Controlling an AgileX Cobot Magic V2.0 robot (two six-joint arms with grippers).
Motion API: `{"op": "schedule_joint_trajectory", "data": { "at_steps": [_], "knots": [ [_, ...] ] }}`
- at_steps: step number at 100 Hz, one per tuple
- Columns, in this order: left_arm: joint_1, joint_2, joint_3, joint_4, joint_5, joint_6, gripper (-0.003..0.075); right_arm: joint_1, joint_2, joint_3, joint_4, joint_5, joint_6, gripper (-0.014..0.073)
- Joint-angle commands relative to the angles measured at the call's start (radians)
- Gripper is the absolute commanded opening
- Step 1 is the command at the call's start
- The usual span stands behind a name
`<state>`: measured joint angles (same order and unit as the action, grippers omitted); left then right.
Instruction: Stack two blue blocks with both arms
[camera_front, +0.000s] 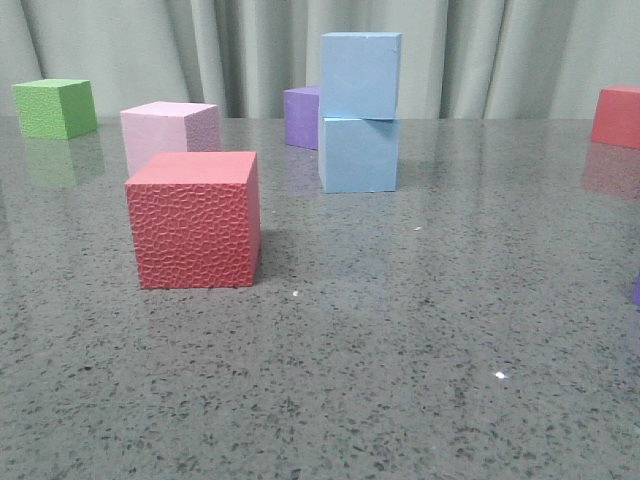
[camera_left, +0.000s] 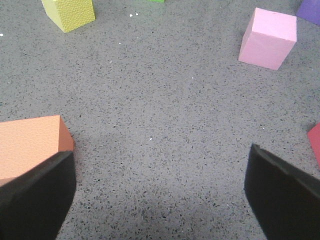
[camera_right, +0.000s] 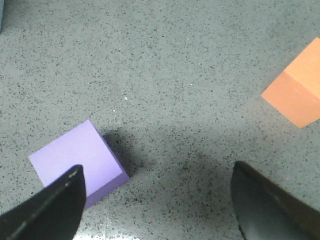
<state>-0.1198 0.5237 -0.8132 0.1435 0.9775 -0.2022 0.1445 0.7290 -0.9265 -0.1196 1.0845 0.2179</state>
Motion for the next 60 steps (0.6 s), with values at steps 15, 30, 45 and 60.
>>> {"op": "schedule_joint_trajectory", "data": {
  "at_steps": [15, 30, 45, 60],
  "knots": [
    [0.004, -0.008, -0.023, -0.003, -0.061, -0.010, 0.0652, -0.006, -0.003, -0.020, -0.016, -0.058, -0.008, 0.0589],
    [0.004, -0.008, -0.023, -0.003, -0.061, -0.010, 0.0606, -0.006, -0.003, -0.020, -0.016, -0.058, -0.008, 0.0576],
    [0.004, -0.008, -0.023, -0.003, -0.063, -0.010, 0.0424, -0.006, -0.003, -0.020, -0.016, -0.058, -0.008, 0.0393],
    [0.004, -0.008, -0.023, -0.003, -0.063, -0.010, 0.0207, -0.006, -0.003, -0.020, -0.015, -0.058, -0.008, 0.0099]
  ]
}}
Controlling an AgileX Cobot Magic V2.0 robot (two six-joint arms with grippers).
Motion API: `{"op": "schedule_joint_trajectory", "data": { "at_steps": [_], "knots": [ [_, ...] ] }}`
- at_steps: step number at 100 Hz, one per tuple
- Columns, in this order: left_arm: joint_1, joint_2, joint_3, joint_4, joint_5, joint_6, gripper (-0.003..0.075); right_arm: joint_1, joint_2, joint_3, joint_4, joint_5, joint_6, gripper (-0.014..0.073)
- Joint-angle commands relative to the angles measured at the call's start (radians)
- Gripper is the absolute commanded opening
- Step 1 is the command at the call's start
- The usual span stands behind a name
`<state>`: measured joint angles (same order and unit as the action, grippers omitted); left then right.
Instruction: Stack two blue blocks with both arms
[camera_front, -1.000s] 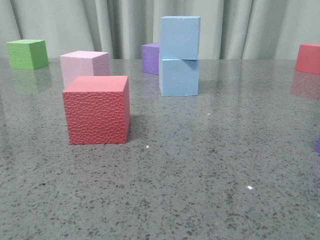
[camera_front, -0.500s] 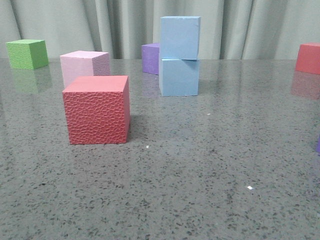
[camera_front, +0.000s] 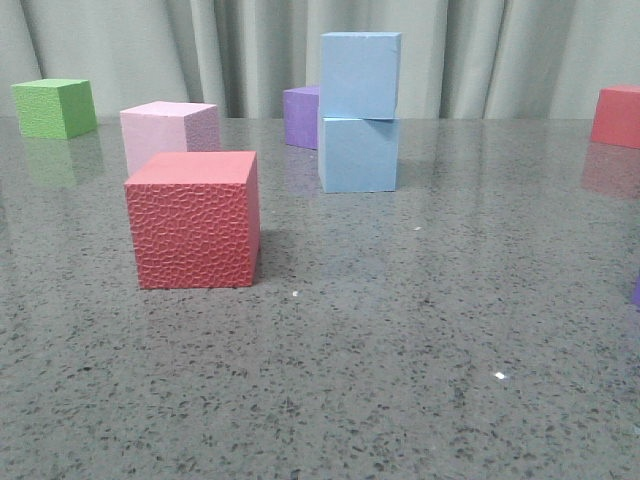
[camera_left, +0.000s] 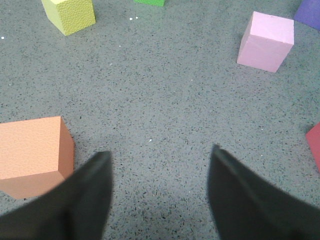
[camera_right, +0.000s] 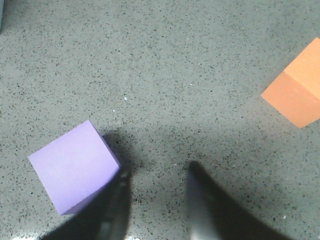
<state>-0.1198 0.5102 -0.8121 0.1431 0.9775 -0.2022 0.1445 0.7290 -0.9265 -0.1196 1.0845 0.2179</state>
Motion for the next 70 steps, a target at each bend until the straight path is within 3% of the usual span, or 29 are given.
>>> {"op": "schedule_joint_trajectory", "data": {
  "at_steps": [1, 12, 18, 70],
  "knots": [
    [0.004, 0.005, -0.025, -0.003, -0.063, -0.010, 0.0187, -0.006, -0.003, -0.020, -0.015, -0.058, -0.008, 0.0072],
    [0.004, 0.005, -0.025, -0.003, -0.063, -0.010, 0.0046, -0.006, -0.003, -0.020, -0.015, -0.058, -0.008, -0.0122],
    [0.004, 0.005, -0.025, -0.003, -0.063, -0.010, -0.0018, -0.006, -0.003, -0.020, -0.015, -0.058, -0.008, -0.0118],
    [0.004, 0.005, -0.025, -0.003, -0.063, -0.010, -0.0019, -0.006, -0.003, -0.020, -0.015, -0.058, -0.008, -0.0122]
  ]
}}
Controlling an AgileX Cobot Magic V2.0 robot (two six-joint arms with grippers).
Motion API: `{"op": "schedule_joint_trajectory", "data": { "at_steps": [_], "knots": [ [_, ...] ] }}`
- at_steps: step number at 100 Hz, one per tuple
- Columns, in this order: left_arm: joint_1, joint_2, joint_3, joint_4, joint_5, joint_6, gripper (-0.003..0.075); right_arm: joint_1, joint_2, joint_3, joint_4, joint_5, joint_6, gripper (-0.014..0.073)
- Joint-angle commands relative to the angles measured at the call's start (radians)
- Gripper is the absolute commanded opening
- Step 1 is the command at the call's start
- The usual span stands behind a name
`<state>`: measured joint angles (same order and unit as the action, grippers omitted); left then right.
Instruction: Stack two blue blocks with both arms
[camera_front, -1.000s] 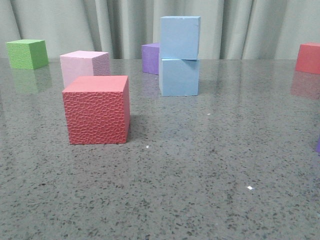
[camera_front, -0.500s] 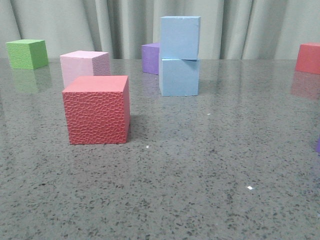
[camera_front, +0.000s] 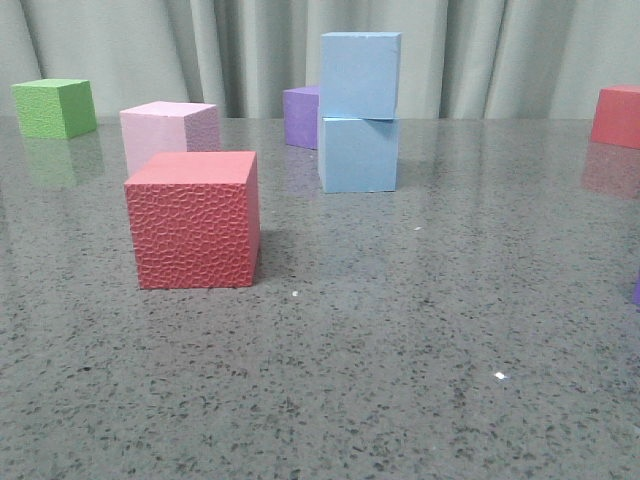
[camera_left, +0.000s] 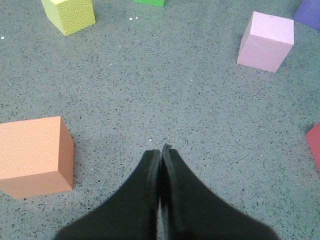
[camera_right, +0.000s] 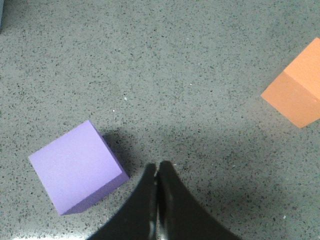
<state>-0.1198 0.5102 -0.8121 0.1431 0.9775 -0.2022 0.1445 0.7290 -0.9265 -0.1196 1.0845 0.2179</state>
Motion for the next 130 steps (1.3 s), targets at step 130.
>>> {"op": "schedule_joint_trajectory", "data": {
  "at_steps": [130],
  "knots": [
    [0.039, -0.511, 0.691, -0.091, -0.802, 0.202, -0.0019, -0.006, -0.003, -0.020, -0.015, -0.058, -0.008, -0.0122]
  ]
}}
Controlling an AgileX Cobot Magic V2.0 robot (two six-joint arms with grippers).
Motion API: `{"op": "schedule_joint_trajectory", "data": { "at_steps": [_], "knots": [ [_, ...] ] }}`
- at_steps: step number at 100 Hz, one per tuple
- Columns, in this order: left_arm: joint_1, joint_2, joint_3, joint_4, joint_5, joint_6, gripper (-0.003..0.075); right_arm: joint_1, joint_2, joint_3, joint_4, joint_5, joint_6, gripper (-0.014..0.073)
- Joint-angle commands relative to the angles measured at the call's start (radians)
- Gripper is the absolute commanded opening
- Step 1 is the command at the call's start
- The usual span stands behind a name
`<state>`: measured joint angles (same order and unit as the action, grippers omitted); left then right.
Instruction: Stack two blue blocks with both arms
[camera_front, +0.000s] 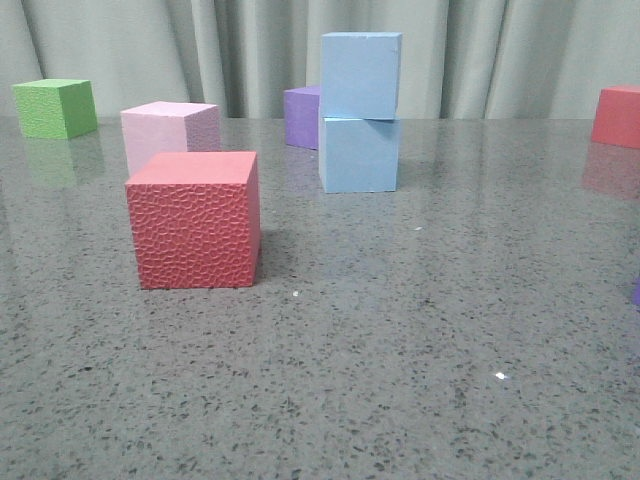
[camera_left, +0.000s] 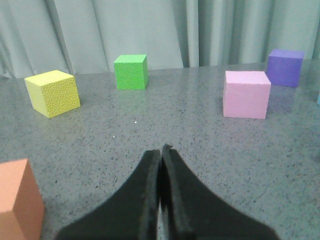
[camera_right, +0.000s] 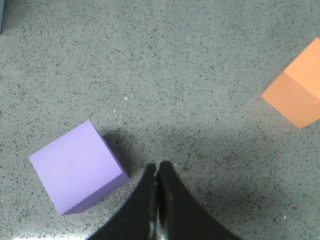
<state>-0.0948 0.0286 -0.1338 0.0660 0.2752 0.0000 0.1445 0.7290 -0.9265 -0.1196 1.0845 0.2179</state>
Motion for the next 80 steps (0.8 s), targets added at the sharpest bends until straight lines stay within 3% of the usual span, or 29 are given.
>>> {"op": "schedule_joint_trajectory", "data": {
  "at_steps": [1, 24, 49, 80],
  "knots": [
    [0.019, -0.038, 0.020, -0.016, -0.100, 0.000, -0.0019, -0.006, -0.003, -0.020, -0.015, -0.058, -0.008, -0.0122],
    [0.059, -0.064, 0.084, -0.038, -0.111, 0.000, -0.0019, -0.006, -0.003, -0.020, -0.015, -0.056, -0.008, -0.0122],
    [0.059, -0.064, 0.135, -0.042, -0.241, -0.011, -0.0019, -0.006, -0.003, -0.020, -0.015, -0.056, -0.008, -0.0122],
    [0.059, -0.064, 0.175, -0.040, -0.250, -0.051, -0.0019, -0.006, -0.003, -0.020, -0.015, -0.056, -0.008, -0.0122]
  ]
}}
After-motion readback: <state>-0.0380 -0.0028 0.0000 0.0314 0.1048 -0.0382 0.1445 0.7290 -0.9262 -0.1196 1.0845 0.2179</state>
